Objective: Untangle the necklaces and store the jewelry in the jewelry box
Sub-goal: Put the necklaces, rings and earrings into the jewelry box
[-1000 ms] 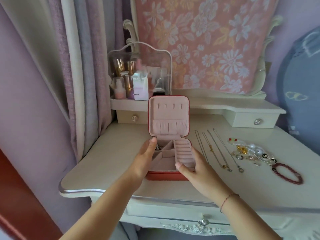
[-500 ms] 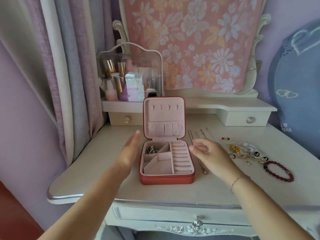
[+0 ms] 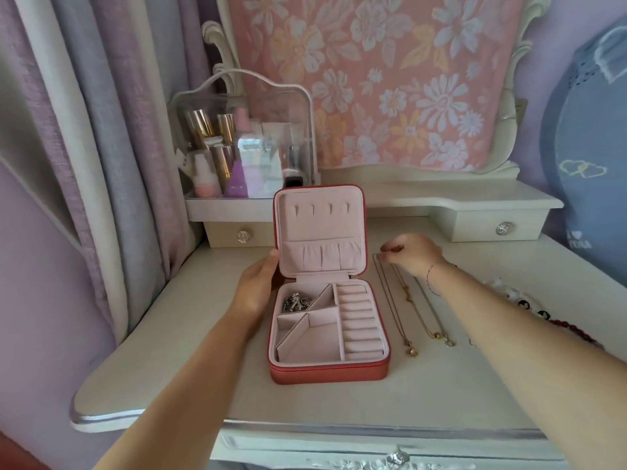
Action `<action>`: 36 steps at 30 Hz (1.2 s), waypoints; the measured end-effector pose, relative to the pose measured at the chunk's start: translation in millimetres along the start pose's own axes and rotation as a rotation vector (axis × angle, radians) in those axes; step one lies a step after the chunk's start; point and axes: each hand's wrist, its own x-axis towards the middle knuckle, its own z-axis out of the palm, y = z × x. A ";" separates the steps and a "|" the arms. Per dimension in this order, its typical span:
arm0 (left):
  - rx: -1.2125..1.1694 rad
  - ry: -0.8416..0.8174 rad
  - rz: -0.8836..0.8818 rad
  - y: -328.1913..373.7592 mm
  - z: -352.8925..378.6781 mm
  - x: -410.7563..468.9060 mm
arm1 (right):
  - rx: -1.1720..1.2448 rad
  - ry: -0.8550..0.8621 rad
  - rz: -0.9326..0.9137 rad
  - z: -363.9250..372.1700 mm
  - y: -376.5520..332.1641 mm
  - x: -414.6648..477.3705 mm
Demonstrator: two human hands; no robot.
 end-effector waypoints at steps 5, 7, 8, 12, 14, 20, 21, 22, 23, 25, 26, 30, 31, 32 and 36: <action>-0.080 0.007 -0.004 -5.1 -3.5 10.3 | -0.048 -0.033 0.042 4.8 8.0 26.7; -0.094 0.001 -0.003 -7.4 -4.1 11.8 | -0.084 -0.035 0.067 6.2 8.2 31.5; -0.098 0.001 -0.001 -7.8 -3.8 12.6 | -0.085 -0.042 0.081 6.6 7.2 33.3; -0.105 -0.009 0.008 -9.0 -3.9 15.0 | -0.104 -0.063 0.112 7.7 2.5 41.2; -0.108 -0.010 0.012 -9.5 -4.4 14.9 | -0.118 -0.068 0.115 8.9 1.0 44.0; -0.110 -0.023 0.014 -10.3 -3.3 14.7 | -0.098 -0.046 0.120 14.2 0.9 46.5; -0.112 -0.022 0.009 -9.9 -3.2 14.8 | -0.113 -0.052 0.111 13.9 0.0 46.4; -0.114 -0.023 0.005 -9.9 -3.2 14.9 | -0.131 -0.060 0.106 13.6 -1.0 45.7; -0.117 -0.022 0.003 -10.1 -3.2 14.9 | -0.152 -0.070 0.102 13.5 -2.0 45.1; -0.121 -0.015 -0.002 -9.5 -3.1 14.3 | -0.193 -0.093 0.092 13.4 -2.9 44.5; -0.120 -0.014 -0.003 -9.6 -3.2 14.3 | -0.208 -0.105 0.084 13.6 -2.7 44.6; -0.108 -0.013 0.003 -9.2 -3.4 14.9 | -0.202 -0.114 0.032 9.1 0.5 42.0; -0.110 -0.017 0.004 -9.1 -3.4 15.1 | -0.139 -0.111 0.006 5.1 1.4 40.9; -0.113 -0.022 0.006 -8.9 -3.5 15.0 | -0.045 -0.108 -0.032 -0.4 1.2 38.1; -0.132 -0.035 -0.015 -7.2 -3.5 13.1 | 0.346 -0.146 -0.127 -27.7 -7.1 9.6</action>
